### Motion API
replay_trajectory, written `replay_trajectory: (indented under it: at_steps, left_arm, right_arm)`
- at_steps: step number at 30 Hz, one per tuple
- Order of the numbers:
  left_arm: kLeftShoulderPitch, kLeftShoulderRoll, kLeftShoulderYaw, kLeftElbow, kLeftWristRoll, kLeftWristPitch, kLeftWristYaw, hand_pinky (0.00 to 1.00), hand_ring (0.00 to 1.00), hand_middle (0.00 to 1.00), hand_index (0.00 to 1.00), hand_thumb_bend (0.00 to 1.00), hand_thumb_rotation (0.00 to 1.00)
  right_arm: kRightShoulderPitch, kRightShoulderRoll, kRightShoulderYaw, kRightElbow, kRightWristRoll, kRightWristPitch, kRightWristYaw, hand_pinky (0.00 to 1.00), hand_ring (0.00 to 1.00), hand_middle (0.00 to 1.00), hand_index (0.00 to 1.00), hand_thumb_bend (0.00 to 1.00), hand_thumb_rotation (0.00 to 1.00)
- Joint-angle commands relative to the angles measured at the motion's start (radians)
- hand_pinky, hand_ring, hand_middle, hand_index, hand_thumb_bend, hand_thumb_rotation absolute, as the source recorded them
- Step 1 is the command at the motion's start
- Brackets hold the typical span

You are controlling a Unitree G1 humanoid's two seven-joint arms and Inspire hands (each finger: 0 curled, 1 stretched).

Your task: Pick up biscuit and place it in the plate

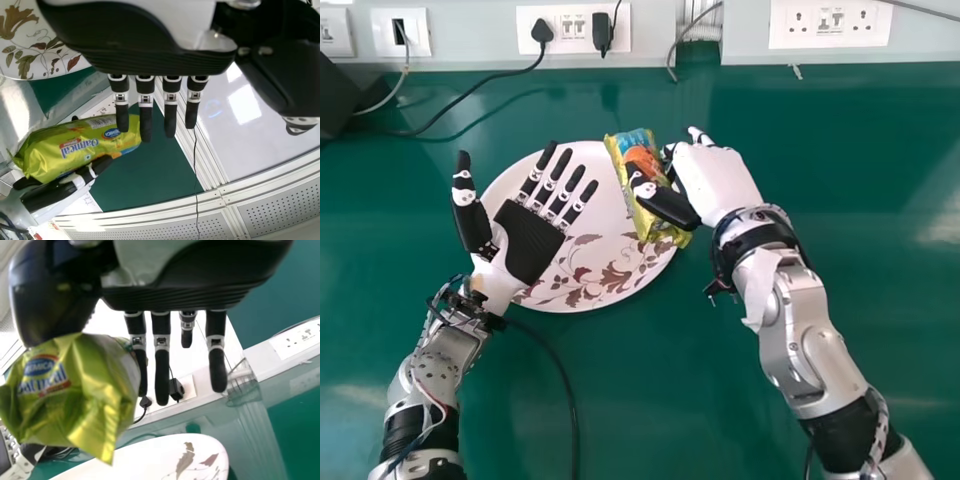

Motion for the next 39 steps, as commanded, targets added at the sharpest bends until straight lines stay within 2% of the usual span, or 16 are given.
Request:
replay_trajectory:
  at_steps: [1,9,20,39]
  left_arm:
    - [0.017,0.007,-0.007,-0.011,0.002,0.004,-0.006,0.82,0.79,0.85,0.90,0.92,0.61]
    - [0.019,0.010,-0.009,-0.010,0.003,0.006,-0.013,0.80,0.78,0.84,0.89,0.91,0.60]
    - [0.021,0.015,-0.015,-0.014,0.009,-0.003,-0.019,0.83,0.79,0.84,0.90,0.90,0.59]
    - [0.019,0.018,-0.021,-0.007,0.005,-0.003,-0.028,0.81,0.79,0.84,0.90,0.85,0.60]
  right_arm:
    - [-0.023,-0.007,0.006,0.015,0.017,-0.025,-0.028,0.29,0.41,0.49,0.53,0.50,0.00]
    - [-0.051,-0.014,0.011,0.096,0.051,-0.071,-0.082,0.29,0.41,0.49,0.53,0.50,0.00]
    - [-0.078,-0.022,0.015,0.176,0.114,-0.120,-0.104,0.29,0.41,0.49,0.53,0.50,0.00]
    - [-0.158,-0.044,0.043,0.390,0.182,-0.245,-0.158,0.29,0.41,0.49,0.52,0.50,0.00]
